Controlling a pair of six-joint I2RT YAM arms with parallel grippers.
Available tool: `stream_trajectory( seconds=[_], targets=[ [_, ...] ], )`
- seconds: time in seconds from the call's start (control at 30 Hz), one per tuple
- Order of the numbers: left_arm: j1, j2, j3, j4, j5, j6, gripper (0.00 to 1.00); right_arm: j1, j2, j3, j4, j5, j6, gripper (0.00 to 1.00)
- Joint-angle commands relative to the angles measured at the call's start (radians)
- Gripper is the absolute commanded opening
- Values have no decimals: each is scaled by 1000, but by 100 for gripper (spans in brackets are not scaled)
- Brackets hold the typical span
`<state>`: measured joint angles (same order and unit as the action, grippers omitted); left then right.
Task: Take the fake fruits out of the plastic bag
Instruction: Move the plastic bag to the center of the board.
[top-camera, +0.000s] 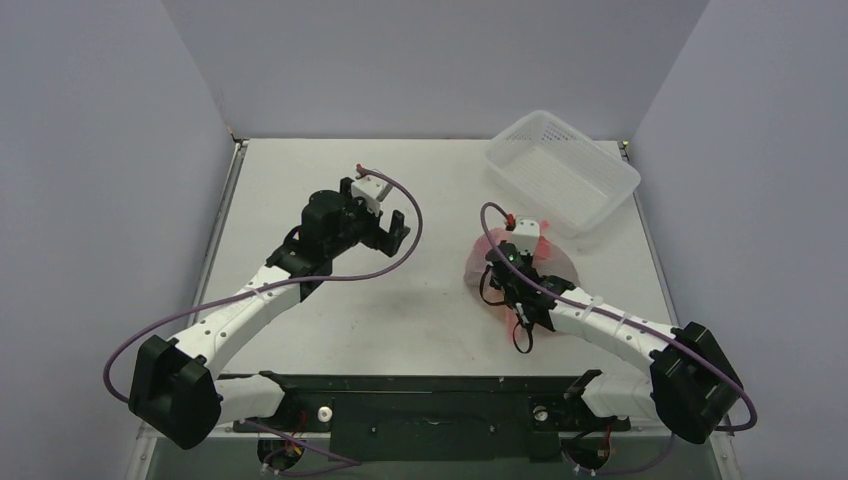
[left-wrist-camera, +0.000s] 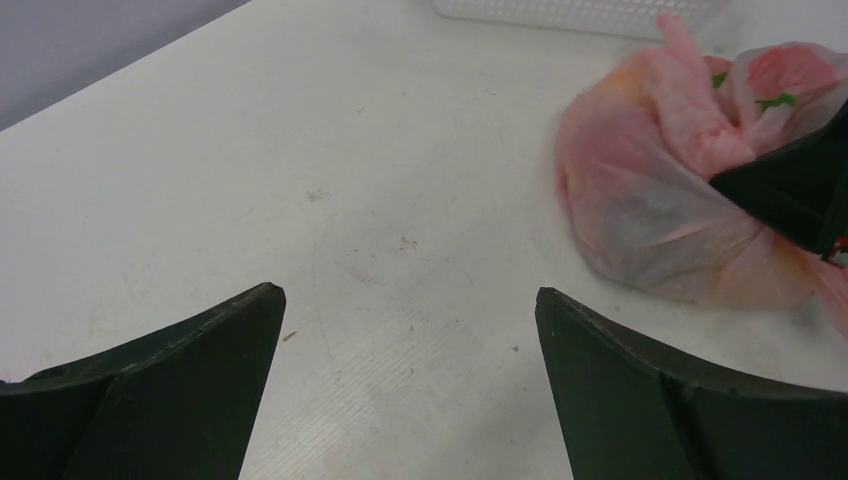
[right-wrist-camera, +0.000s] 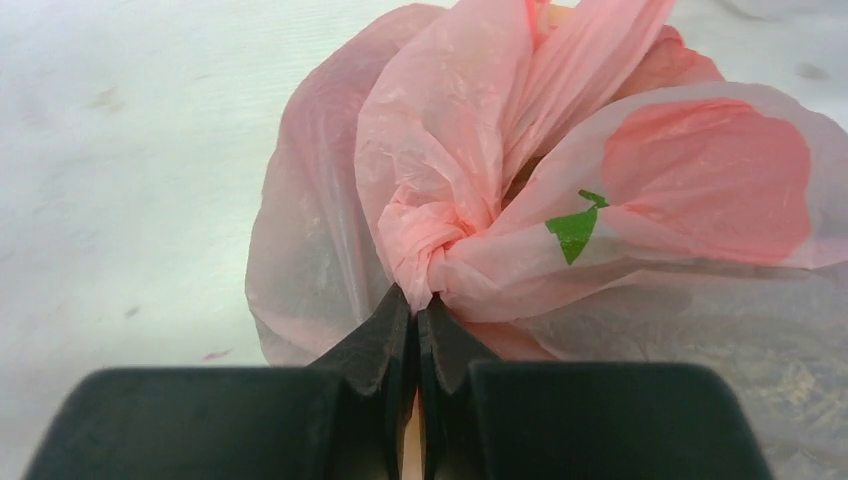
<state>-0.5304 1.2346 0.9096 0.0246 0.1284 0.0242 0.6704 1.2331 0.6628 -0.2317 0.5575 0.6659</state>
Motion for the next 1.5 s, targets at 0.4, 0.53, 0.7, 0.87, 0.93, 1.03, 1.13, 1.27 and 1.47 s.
stream_trajectory(
  seconds=[0.4,0.53,0.7,0.87,0.93,1.03,1.13,1.27,1.47],
  targets=[
    [-41,28,48,3,206,29,92,47,2,-74,532,-679,-268,0],
    [-86,73,73,-22,212,33,92,71,3,-105,620,-747,-183,1],
    [-116,80,75,-51,221,38,92,127,25,-94,677,-768,-125,26],
    [-131,66,64,-50,190,54,92,97,-9,-85,658,-767,-101,69],
    [-133,68,64,-51,183,59,92,72,-44,-95,644,-761,-93,71],
    [-137,75,67,-54,171,65,91,30,-124,-124,576,-724,-91,71],
    [-142,86,69,-57,164,61,90,-24,-205,-166,505,-673,-97,69],
    [-160,131,90,-84,155,62,86,-56,-325,-217,456,-620,-99,68],
    [-208,245,172,-216,134,100,72,-58,-281,-202,445,-631,-93,66]
  ],
)
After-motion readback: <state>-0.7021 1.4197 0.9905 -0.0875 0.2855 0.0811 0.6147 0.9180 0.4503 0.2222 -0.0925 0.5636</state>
